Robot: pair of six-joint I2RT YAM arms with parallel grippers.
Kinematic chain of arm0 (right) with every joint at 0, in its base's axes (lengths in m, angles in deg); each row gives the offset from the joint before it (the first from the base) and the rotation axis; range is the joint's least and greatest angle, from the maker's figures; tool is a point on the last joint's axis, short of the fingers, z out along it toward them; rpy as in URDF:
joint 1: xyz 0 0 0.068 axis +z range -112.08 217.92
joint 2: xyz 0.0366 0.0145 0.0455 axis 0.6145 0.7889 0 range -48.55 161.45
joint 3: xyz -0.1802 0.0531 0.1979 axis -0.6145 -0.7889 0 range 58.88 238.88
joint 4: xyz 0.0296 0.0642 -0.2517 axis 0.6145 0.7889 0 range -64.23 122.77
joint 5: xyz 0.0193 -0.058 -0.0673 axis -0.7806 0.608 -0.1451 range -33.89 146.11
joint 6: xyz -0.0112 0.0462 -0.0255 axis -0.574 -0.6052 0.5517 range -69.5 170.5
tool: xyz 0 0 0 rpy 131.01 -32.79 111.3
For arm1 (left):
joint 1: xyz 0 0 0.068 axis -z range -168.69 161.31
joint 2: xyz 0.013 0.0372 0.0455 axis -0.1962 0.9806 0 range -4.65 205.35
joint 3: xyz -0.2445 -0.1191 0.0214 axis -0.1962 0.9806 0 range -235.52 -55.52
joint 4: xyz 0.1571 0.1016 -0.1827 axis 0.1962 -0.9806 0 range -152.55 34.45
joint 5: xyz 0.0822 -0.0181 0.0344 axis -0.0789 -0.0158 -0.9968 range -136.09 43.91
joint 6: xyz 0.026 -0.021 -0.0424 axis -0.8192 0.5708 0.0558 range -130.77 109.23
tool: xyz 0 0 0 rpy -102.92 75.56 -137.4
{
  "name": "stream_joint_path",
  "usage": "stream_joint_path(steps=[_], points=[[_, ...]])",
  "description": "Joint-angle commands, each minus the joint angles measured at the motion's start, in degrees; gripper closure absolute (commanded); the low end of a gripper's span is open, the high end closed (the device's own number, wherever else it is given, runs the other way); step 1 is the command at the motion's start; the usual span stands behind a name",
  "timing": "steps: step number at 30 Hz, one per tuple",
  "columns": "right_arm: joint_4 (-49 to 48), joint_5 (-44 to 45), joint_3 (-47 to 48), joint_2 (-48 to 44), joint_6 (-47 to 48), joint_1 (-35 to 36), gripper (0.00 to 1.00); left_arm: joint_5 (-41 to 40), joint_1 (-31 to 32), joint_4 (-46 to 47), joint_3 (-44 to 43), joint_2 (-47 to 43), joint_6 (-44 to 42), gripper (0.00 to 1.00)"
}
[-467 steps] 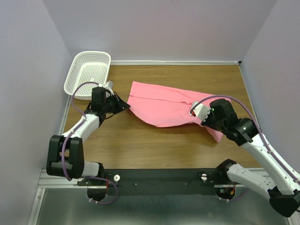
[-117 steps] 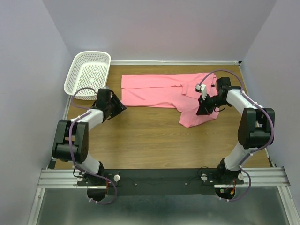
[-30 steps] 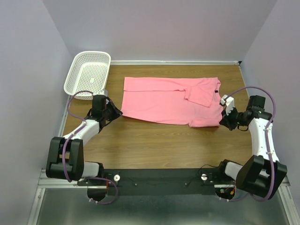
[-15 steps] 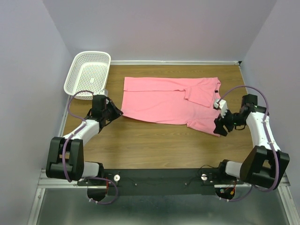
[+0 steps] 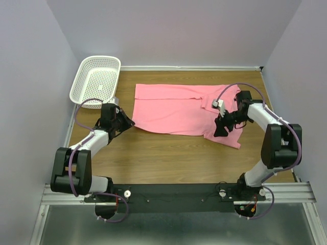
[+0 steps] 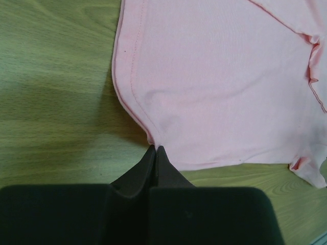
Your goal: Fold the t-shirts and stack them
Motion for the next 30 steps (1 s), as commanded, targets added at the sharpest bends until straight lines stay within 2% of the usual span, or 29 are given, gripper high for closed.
stream_joint_path(steps=[1,15,18,21,22,24,30], points=[[-3.4,-0.46,3.49,4.47,-1.84,1.78,0.33,1.5,-0.35,1.35,0.38,0.57,-0.89,0.99],[-6.13,4.12,4.81,9.93,-3.95,5.48,0.45,2.11,-0.44,1.7,0.29,0.93,-0.8,0.99],[-5.95,4.73,4.55,10.37,-4.39,5.57,0.52,2.29,-0.35,1.7,0.29,0.93,-0.89,0.99],[-6.04,4.82,3.67,9.58,-4.04,5.92,0.66,2.38,-0.35,1.7,0.29,0.84,-0.89,0.99],[-6.04,4.65,2.97,8.53,-3.78,6.0,0.75,2.46,-0.35,1.7,0.29,0.84,-0.89,0.99],[-5.86,4.12,2.18,7.12,-3.6,6.01,0.83,2.46,-0.35,1.79,0.29,1.01,-0.89,0.99],[-1.93,1.66,-0.37,-0.42,-0.79,7.49,0.92,2.73,-0.35,1.88,0.29,1.02,-0.89,0.99]])
